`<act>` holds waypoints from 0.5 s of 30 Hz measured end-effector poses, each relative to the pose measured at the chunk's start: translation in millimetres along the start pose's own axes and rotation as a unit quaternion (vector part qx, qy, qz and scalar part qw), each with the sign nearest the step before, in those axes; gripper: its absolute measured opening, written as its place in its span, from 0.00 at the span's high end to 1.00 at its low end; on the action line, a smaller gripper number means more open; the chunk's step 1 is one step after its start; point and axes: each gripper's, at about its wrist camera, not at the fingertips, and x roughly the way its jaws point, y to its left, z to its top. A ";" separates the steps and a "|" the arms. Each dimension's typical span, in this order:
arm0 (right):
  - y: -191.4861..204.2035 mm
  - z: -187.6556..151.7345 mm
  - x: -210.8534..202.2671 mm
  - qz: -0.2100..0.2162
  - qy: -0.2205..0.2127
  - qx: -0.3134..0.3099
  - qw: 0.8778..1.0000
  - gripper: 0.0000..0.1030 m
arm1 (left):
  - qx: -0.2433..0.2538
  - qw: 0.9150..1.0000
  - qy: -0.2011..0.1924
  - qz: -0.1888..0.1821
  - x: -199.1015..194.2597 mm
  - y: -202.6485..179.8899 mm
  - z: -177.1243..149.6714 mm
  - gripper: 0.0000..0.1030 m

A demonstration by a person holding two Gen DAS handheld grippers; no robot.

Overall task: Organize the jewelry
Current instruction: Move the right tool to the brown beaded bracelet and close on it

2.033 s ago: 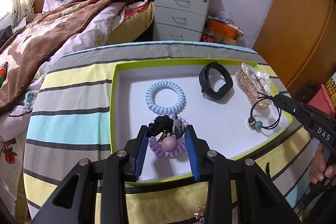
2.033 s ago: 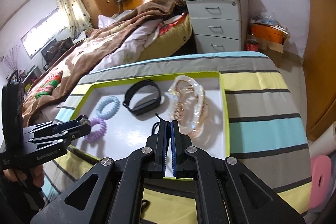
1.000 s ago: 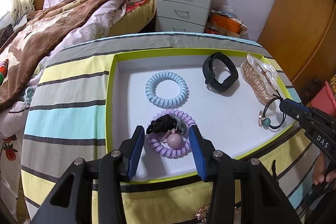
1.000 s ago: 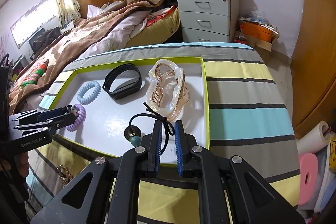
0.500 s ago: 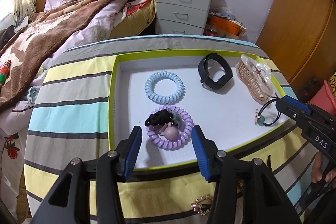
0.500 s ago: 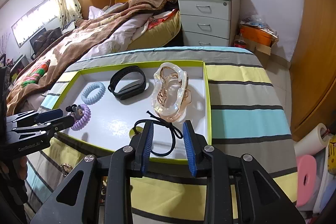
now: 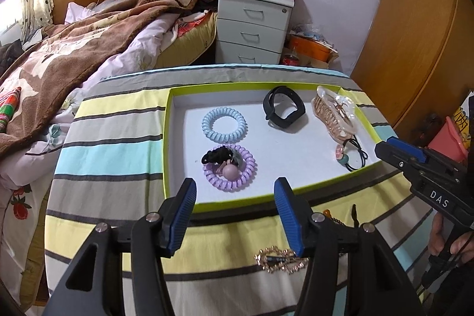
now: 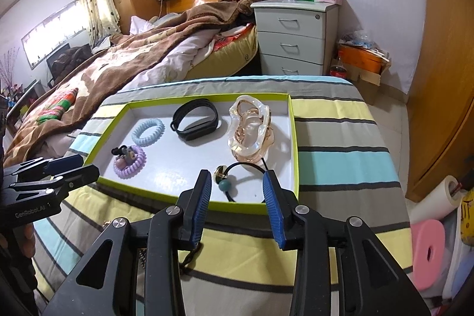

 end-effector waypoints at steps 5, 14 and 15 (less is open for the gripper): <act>4.4 -7.7 -10.7 0.013 -0.006 -0.004 1.000 0.64 | -0.008 1.000 -0.005 -0.004 -10.3 1.3 -8.6 0.44; 23.5 -33.8 7.9 0.094 0.047 -0.024 0.994 0.63 | -0.021 1.000 0.001 -0.012 -20.6 8.0 -33.6 0.43; 25.7 -35.3 10.3 0.097 0.051 -0.025 0.994 0.62 | -0.023 1.000 0.002 -0.012 -21.1 9.5 -36.6 0.43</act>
